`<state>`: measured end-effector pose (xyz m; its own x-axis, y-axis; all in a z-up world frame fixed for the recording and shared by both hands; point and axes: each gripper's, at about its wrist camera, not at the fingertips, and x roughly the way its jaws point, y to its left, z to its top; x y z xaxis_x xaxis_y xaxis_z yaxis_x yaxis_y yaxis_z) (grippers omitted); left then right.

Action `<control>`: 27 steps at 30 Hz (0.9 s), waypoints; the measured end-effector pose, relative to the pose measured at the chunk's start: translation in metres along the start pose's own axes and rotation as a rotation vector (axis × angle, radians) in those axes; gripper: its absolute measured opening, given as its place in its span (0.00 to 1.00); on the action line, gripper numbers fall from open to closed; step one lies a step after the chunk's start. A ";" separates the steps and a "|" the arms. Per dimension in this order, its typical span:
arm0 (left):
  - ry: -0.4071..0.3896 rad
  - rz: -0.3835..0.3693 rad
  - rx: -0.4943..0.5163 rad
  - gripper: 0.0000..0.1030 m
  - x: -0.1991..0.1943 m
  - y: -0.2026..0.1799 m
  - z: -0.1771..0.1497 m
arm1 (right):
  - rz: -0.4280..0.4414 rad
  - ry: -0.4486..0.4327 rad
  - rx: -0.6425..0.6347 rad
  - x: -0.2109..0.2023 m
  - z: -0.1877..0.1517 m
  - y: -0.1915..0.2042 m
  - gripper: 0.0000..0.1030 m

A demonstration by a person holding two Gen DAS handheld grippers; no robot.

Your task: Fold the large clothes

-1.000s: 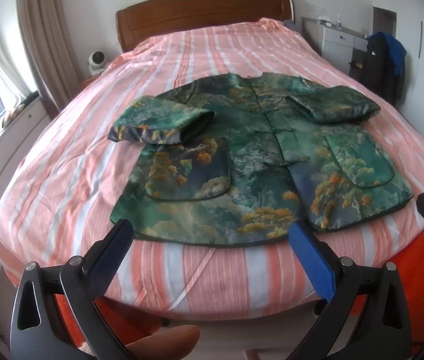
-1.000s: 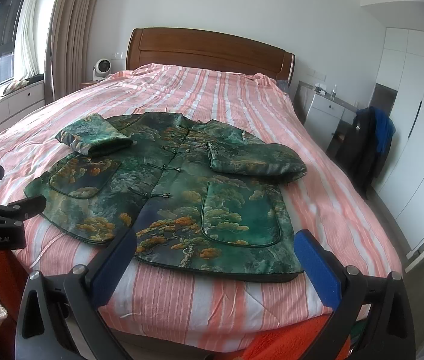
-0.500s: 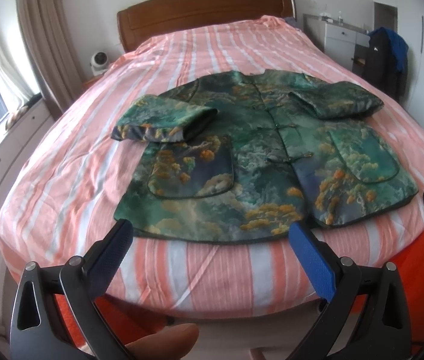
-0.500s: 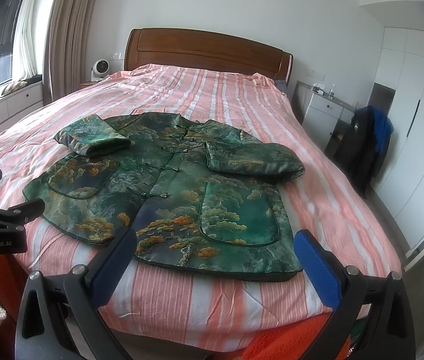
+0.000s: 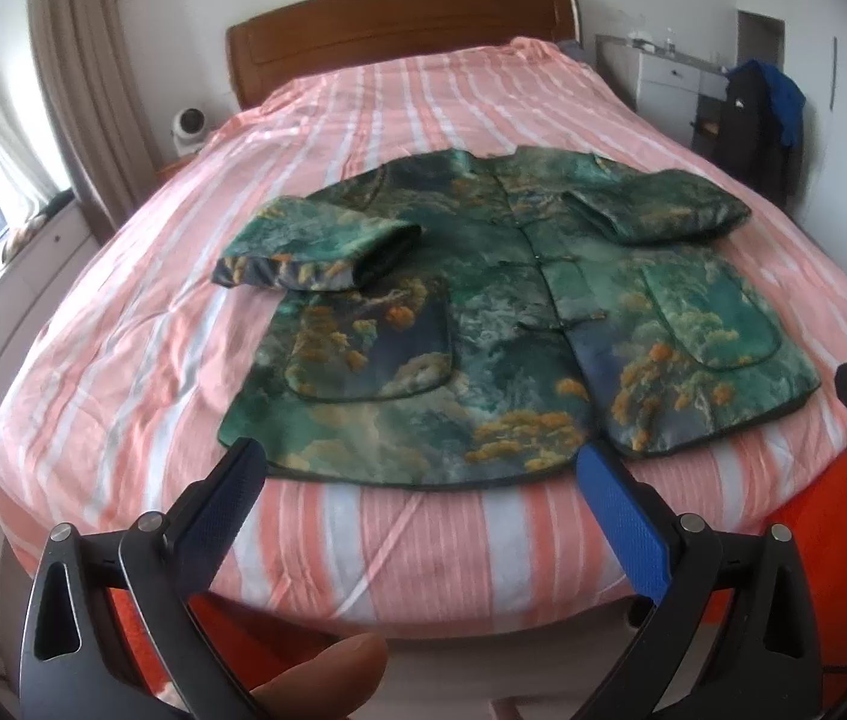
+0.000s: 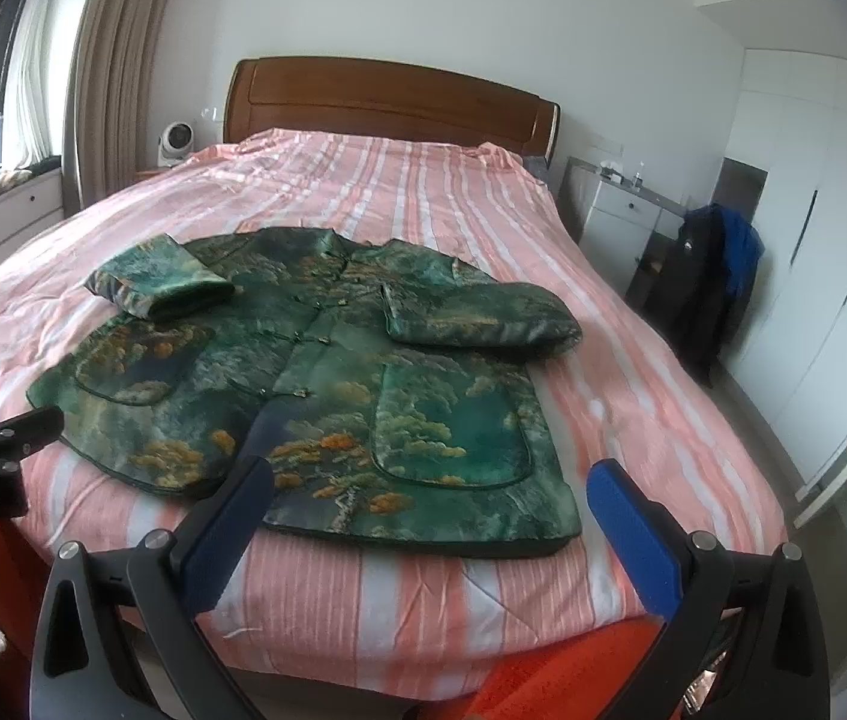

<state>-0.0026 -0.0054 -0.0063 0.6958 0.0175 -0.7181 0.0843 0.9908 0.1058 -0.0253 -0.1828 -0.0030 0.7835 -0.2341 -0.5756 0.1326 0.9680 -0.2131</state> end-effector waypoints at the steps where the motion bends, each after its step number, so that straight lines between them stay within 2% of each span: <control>1: -0.007 0.003 0.006 1.00 -0.001 -0.001 -0.001 | -0.008 0.009 0.001 0.002 0.000 -0.001 1.00; 10: -0.032 -0.009 0.021 1.00 -0.007 -0.005 -0.001 | -0.034 0.053 0.012 0.009 -0.004 -0.006 1.00; 27: -0.036 -0.016 0.034 1.00 -0.010 -0.006 -0.004 | -0.027 0.048 0.010 0.006 -0.004 -0.003 1.00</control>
<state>-0.0132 -0.0106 -0.0026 0.7195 -0.0043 -0.6945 0.1200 0.9857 0.1182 -0.0231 -0.1879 -0.0088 0.7495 -0.2640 -0.6071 0.1593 0.9620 -0.2217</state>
